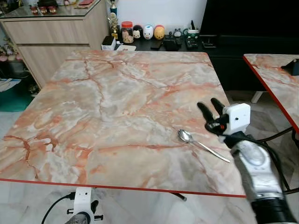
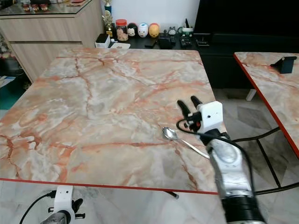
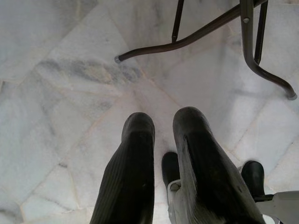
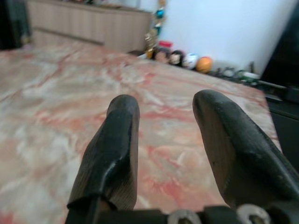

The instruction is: Setting the table

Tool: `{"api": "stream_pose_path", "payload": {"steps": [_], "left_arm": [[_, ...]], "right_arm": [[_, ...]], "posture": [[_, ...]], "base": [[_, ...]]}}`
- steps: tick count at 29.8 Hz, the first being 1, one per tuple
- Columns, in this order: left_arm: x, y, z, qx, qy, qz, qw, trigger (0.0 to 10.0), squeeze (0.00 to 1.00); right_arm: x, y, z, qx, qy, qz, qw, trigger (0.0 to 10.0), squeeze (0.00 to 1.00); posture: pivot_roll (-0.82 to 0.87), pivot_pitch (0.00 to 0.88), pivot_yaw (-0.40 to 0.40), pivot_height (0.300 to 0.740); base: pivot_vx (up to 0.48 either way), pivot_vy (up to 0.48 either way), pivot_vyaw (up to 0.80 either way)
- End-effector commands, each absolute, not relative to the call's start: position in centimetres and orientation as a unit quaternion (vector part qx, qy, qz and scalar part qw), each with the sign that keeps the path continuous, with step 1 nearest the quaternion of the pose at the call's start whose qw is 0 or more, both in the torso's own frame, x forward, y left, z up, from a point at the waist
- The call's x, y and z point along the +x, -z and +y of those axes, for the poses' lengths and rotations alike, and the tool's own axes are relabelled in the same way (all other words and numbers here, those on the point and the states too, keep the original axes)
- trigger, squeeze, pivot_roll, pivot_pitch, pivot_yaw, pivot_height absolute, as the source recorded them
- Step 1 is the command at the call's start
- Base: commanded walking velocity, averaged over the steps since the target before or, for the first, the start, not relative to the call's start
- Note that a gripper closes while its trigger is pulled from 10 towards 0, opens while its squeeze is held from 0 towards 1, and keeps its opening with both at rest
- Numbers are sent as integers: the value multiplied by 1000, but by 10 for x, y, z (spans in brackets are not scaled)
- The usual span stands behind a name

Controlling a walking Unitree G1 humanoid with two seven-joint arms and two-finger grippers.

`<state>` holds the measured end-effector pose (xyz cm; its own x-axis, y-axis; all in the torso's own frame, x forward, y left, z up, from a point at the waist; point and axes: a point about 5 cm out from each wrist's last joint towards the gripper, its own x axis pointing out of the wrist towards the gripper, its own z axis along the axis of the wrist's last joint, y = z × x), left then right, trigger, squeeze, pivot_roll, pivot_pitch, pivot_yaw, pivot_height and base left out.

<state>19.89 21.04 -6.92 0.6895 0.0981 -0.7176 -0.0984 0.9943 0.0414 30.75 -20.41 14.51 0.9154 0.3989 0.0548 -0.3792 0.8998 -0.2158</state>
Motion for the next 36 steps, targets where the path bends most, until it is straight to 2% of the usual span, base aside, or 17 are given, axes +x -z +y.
{"api": "stream_pose_path", "payload": {"steps": [1,2,3,4,5,8,10,12,17,22,28,30,36], "left_arm": [[195,71,213,4,-53,400,915,10000,0],[195,71,213,3,-53,400,915,10000,0],[195,71,213,2,-53,401,915,10000,0],[195,71,212,1,-52,401,914,10000,0],[195,71,212,0,-52,402,914,10000,0],[195,72,211,-1,-52,402,914,10000,0],[194,73,209,-5,-53,405,913,10000,0],[193,73,208,-5,-53,406,912,10000,0],[196,71,214,0,-52,404,913,10000,0],[199,68,218,3,-53,399,915,10000,0],[197,69,219,3,-54,403,914,10000,0],[193,72,219,0,-56,407,912,10000,0],[184,75,222,0,-60,417,907,10000,0]], "right_arm": [[307,-147,-207,-116,-221,-38,968,10000,1000],[307,-146,-208,-116,-225,-31,967,10000,1000],[306,-144,-208,-122,-240,-22,963,10000,922],[305,-143,-207,-125,-250,-15,960,10000,922],[304,-141,-206,-128,-264,-5,956,10000,0],[302,-126,-205,-134,-298,38,944,10000,0],[287,-102,-201,-140,-378,114,908,10000,0],[284,-99,-200,-136,-393,124,901,10000,0],[291,-106,-208,-132,-365,112,915,10000,0],[295,-105,-212,-123,-364,123,915,10000,0],[307,-95,-224,-125,-311,158,929,10000,0],[313,-91,-231,-91,-272,173,942,10000,0],[317,-85,-224,-51,-285,178,941,10000,0]], "posture": [[-120,0,9,740],[-117,0,9,740],[-114,0,7,740],[-112,0,7,740],[-112,0,7,740],[-113,0,5,740],[-101,0,8,740],[-101,0,9,740],[-101,0,18,740],[-107,0,20,740],[-94,0,21,740],[-85,0,19,740],[-74,0,14,740]], "base": [[0,0,0],[0,0,0],[0,0,0],[0,0,0],[0,0,0],[0,0,0],[0,0,0],[0,0,0],[0,0,0],[0,0,0],[0,0,0],[0,0,0],[0,0,0]]}}
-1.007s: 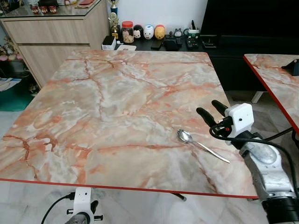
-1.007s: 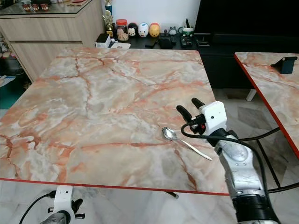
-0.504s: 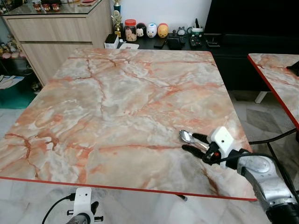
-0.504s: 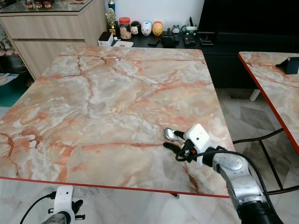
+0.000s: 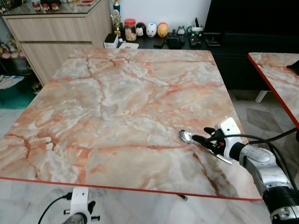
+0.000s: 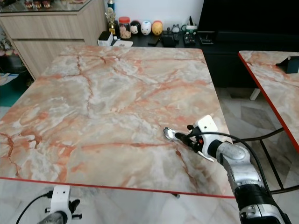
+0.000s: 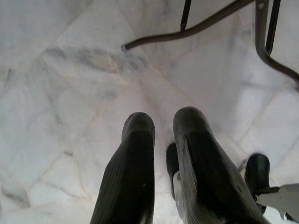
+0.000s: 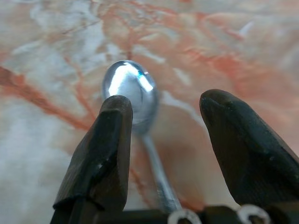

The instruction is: Setting the table

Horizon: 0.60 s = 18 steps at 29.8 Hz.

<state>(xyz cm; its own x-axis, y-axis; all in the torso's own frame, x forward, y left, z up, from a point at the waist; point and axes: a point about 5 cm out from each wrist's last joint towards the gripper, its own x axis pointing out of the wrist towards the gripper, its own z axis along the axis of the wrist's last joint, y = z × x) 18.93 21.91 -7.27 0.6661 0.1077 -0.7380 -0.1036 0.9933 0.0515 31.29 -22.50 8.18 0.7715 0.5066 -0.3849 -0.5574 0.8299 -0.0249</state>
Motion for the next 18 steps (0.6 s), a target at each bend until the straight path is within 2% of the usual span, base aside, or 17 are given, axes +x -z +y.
{"api": "stream_pose_path", "payload": {"steps": [1,11,18], "left_arm": [[184,75,223,0,-61,417,907,10000,0],[181,76,228,1,-65,419,906,10000,0],[183,75,226,1,-62,416,907,10000,0]], "right_arm": [[318,-85,-223,-53,-288,178,940,10000,0],[321,-85,-220,-82,-317,180,927,10000,0],[324,-87,-230,-100,-306,188,928,10000,0]], "posture": [[-72,0,14,740],[-67,0,11,740],[-67,0,16,740]], "base": [[0,0,0],[0,0,0],[0,0,0]]}}
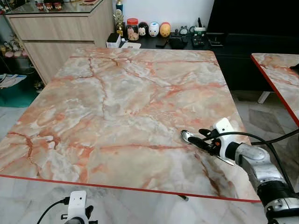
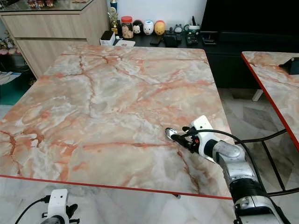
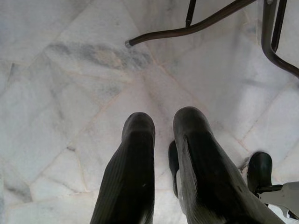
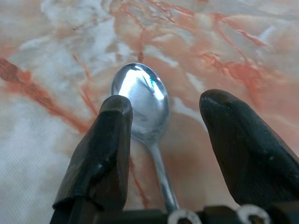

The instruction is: Setting the table

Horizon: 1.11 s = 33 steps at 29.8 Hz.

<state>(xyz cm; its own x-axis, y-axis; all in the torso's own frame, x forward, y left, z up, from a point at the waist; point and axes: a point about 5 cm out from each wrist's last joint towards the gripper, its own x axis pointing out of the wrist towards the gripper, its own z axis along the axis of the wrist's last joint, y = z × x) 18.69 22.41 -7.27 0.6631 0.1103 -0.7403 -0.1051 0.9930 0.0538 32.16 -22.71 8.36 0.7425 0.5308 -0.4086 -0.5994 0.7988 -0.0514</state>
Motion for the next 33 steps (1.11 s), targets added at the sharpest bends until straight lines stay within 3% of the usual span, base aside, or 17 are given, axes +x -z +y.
{"api": "stream_pose_path", "payload": {"steps": [1,33], "left_arm": [[184,74,226,1,-62,415,908,10000,0],[189,72,222,-3,-55,403,913,10000,0]], "right_arm": [[324,-88,-231,-106,-305,188,928,10000,0],[314,-74,-239,-106,-328,215,914,10000,0]], "posture": [[-65,0,16,740],[-62,0,17,740]], "base": [[0,0,0],[0,0,0]]}}
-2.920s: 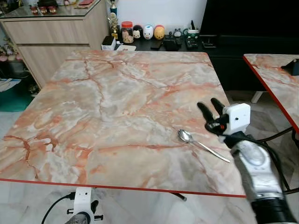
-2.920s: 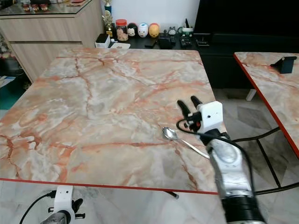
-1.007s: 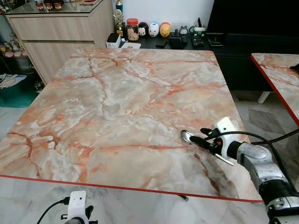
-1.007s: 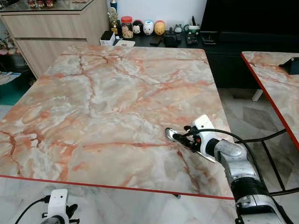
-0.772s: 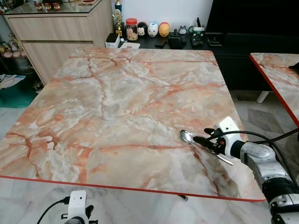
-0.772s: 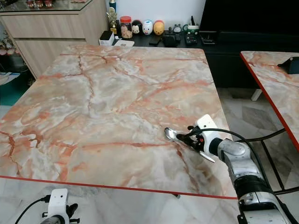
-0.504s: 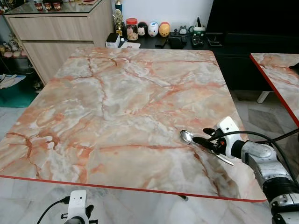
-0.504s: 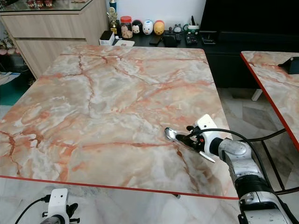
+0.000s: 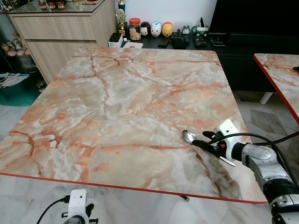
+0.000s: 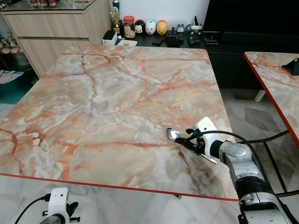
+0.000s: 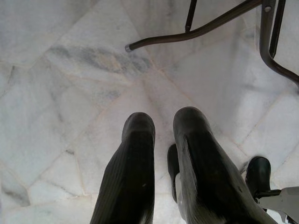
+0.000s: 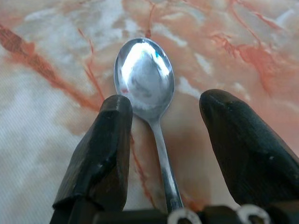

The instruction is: Setting the table

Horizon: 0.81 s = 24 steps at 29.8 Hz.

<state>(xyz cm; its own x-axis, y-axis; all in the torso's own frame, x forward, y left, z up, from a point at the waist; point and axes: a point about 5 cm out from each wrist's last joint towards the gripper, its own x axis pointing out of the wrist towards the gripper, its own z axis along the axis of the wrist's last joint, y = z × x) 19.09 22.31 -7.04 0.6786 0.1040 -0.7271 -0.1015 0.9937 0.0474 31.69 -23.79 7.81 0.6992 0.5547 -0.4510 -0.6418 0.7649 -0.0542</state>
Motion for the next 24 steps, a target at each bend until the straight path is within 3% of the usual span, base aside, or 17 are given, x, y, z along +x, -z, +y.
{"api": "stream_pose_path", "payload": {"steps": [1,13,17,19,21,24], "left_arm": [[189,72,222,-3,-55,403,914,10000,0],[191,71,222,-3,-53,401,914,10000,0],[191,71,223,-2,-52,402,914,10000,0],[191,71,223,-2,-52,403,914,10000,0],[190,71,223,-2,-52,405,913,10000,0],[189,72,223,-2,-52,406,912,10000,0]], "right_arm": [[314,-74,-239,-106,-328,216,913,10000,0],[311,-67,-237,-111,-334,232,907,10000,0],[309,-63,-237,-116,-334,241,904,7216,0],[308,-63,-237,-117,-334,243,903,7216,0],[307,-61,-238,-121,-333,248,902,5922,0],[306,-59,-238,-124,-333,252,900,5373,0]], "posture": [[-62,0,17,740],[-58,0,20,740],[-58,0,21,740],[-58,0,21,740],[-59,0,22,740],[-59,0,22,740]], "base": [[0,0,0],[0,0,0],[0,0,0],[0,0,0],[0,0,0],[0,0,0]]}}
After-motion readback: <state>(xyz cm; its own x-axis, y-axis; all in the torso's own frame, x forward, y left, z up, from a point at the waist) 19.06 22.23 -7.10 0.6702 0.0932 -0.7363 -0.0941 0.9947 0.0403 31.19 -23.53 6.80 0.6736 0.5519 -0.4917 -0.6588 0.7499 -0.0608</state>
